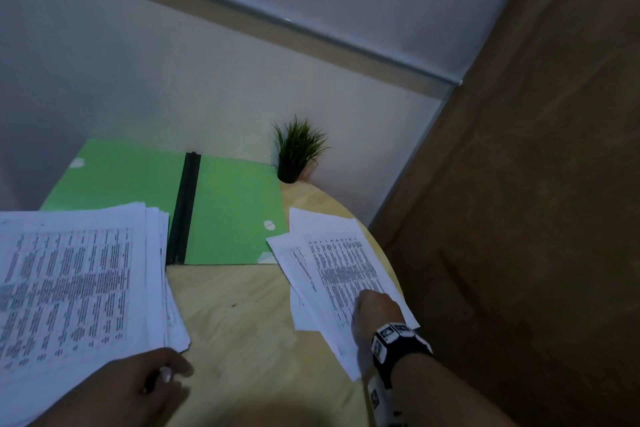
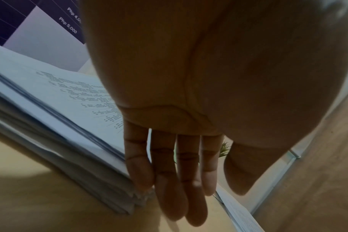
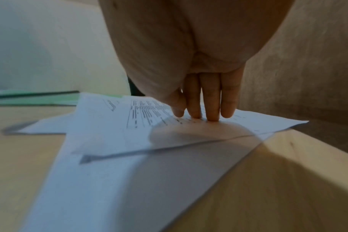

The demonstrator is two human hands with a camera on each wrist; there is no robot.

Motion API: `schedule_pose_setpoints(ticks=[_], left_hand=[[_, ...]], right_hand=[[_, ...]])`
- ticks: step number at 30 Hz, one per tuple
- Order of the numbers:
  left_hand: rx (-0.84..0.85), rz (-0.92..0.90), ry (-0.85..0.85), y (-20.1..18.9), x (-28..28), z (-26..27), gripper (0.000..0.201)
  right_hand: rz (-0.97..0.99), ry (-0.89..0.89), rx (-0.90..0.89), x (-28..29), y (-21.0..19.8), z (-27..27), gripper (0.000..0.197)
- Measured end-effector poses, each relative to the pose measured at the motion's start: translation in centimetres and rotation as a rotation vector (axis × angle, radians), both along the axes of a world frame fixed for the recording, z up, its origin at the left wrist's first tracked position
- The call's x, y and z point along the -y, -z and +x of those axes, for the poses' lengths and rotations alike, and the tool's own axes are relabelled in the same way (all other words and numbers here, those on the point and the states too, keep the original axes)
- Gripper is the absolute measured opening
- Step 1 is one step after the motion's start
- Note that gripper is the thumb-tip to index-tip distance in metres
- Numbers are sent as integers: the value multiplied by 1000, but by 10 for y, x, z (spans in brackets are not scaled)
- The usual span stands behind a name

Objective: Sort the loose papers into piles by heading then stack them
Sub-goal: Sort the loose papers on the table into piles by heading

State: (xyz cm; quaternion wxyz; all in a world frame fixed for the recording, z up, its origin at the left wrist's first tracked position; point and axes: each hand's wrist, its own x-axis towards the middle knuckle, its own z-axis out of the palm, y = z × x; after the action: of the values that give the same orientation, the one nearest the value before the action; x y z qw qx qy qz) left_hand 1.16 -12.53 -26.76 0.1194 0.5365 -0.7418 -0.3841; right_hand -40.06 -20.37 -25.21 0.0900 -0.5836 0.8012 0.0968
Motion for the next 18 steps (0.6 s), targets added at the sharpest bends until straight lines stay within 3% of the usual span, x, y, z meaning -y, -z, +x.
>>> schedule_pose_setpoints(ticks=[3, 5, 8, 10, 13, 14, 18], left_hand=[[4, 8, -62, -1, 3, -1, 49], [-31, 7, -103, -8, 4, -6, 28], [-4, 65, -88, -19, 1, -12, 15], [1, 95, -87, -22, -1, -14, 13], [-1, 113, -100, -17, -3, -11, 22], [6, 97, -105, -17, -4, -9, 23], [30, 78, -87, -26, 0, -11, 16]], right_hand=[[-32, 42, 118, -14, -2, 5, 28], [10, 6, 130, -21, -1, 9, 52], [75, 16, 133, -19, -1, 15, 94], [107, 35, 129, -12, -2, 20, 97], [143, 21, 88, -3, -6, 25, 80], [150, 26, 80, 0, -10, 27, 83], [202, 89, 140, 21, -4, 27, 127]])
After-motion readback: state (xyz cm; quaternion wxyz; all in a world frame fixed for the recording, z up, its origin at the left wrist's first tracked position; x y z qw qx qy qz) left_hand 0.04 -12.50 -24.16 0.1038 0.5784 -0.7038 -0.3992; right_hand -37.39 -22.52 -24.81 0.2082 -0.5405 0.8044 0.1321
